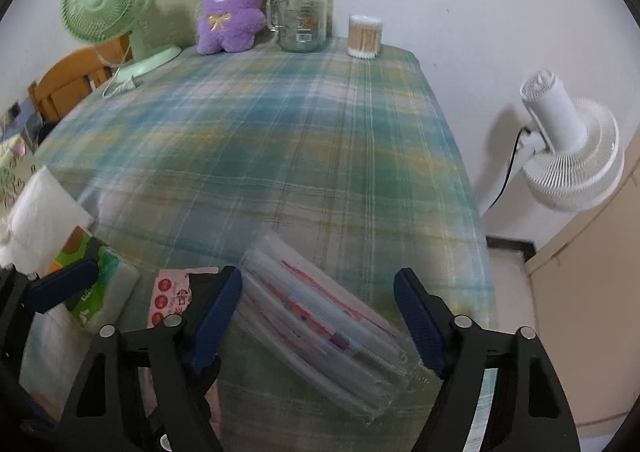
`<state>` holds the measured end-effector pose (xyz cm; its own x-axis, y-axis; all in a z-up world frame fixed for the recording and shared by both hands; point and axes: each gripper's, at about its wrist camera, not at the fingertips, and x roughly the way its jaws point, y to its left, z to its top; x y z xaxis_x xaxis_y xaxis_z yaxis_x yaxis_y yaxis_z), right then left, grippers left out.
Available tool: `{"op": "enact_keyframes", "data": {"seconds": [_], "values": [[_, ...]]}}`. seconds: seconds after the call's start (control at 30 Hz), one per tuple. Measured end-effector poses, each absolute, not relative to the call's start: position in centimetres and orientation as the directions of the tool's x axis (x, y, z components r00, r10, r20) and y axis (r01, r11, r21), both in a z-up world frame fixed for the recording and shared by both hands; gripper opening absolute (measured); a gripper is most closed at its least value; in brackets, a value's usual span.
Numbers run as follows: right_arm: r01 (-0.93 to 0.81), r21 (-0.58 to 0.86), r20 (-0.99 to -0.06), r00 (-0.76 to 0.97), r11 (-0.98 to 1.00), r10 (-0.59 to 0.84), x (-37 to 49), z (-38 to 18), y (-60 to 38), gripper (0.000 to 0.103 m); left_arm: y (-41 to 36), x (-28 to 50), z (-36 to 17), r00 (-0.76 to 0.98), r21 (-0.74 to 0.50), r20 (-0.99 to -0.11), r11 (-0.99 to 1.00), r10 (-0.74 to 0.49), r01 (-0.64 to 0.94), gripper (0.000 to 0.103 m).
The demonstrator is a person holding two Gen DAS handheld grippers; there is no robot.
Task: Organize soft objects
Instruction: 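Grasp the green tissue pack with the left tool while the right tool grasps the clear pen bag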
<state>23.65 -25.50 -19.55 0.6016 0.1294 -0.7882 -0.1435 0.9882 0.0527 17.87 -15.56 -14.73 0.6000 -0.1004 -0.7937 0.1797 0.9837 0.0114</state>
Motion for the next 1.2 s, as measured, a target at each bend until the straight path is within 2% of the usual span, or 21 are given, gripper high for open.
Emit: {"op": "enact_keyframes", "data": {"seconds": [0.2,0.4,0.83,1.2], "values": [[-0.163,0.091,-0.783,0.597,0.982,0.172,22.9,-19.3,-25.0,0.032,-15.7,17.8,-14.5,0.605,0.027,-0.791,0.982,-0.092,0.184,0.095],[-0.130,0.123,-0.762,0.623,0.984,0.178,21.3,-19.0,-25.2,0.018,-15.7,16.8,-14.5,0.619,0.045,-0.781,0.983,-0.076,0.178,0.095],[-0.154,0.184,-0.716,0.655,0.971,0.240,19.3,-16.8,-23.2,0.017,-13.1,15.7,-13.1,0.669,0.070,-0.743,0.992,-0.017,0.103,0.095],[-0.158,0.188,-0.728,0.640,0.969,0.245,20.6,-17.2,-21.0,0.017,-10.3,17.3,-14.0,0.654,0.055,-0.756,0.998,0.017,0.037,0.095]]}}
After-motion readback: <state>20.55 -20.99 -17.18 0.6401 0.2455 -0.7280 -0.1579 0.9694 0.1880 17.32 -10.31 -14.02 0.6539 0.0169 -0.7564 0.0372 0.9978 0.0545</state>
